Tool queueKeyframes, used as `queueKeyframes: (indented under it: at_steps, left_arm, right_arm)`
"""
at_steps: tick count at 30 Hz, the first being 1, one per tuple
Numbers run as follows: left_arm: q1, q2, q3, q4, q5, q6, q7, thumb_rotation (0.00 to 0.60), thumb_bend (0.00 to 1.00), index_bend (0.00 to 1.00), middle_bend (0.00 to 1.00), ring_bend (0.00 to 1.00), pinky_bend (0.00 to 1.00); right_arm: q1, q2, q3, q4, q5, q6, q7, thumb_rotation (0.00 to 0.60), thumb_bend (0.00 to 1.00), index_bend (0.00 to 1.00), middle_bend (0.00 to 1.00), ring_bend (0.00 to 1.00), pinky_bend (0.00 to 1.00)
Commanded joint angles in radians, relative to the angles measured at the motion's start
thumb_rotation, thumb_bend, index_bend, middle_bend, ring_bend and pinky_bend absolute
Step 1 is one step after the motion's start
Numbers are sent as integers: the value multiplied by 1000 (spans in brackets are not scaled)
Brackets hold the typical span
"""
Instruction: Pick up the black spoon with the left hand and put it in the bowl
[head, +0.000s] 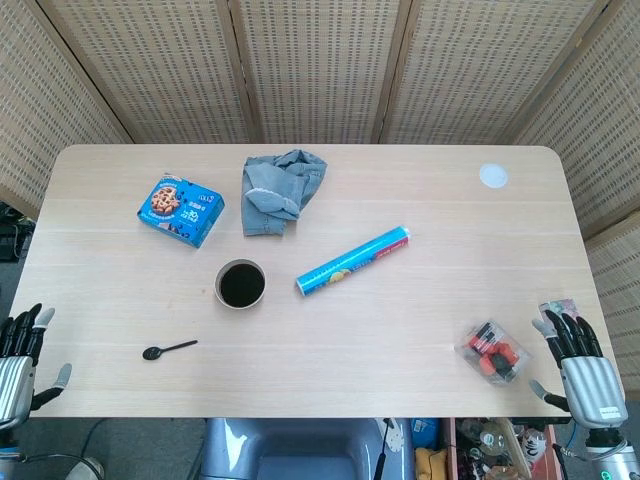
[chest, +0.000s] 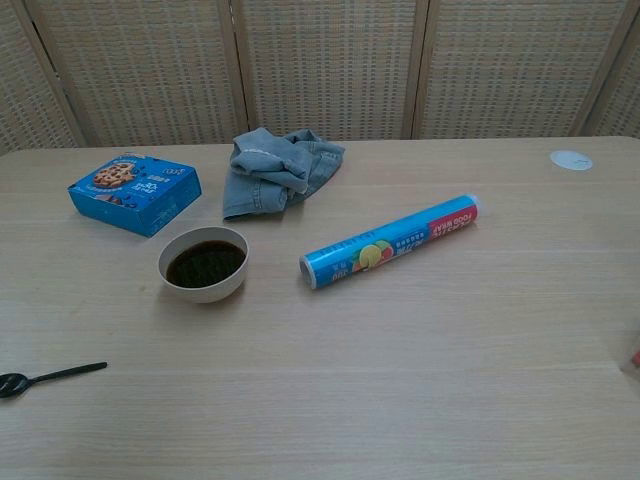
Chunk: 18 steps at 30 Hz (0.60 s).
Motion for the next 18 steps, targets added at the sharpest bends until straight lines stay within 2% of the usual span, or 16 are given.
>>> queueKeyframes:
  at_steps: [1,18]
  left_arm:
    - [0,-1,0,1,1,1,1,600,364,0,0,0,0]
    - [-12,2,4,9,15,-15,33,600,365,0,0,0,0]
  right_arm:
    - [1,0,0,0,-1,0,-1,600,213,171,137,0,0]
    - [-3,-1,-1,7,3,2,7,600,213,171,137,0,0]
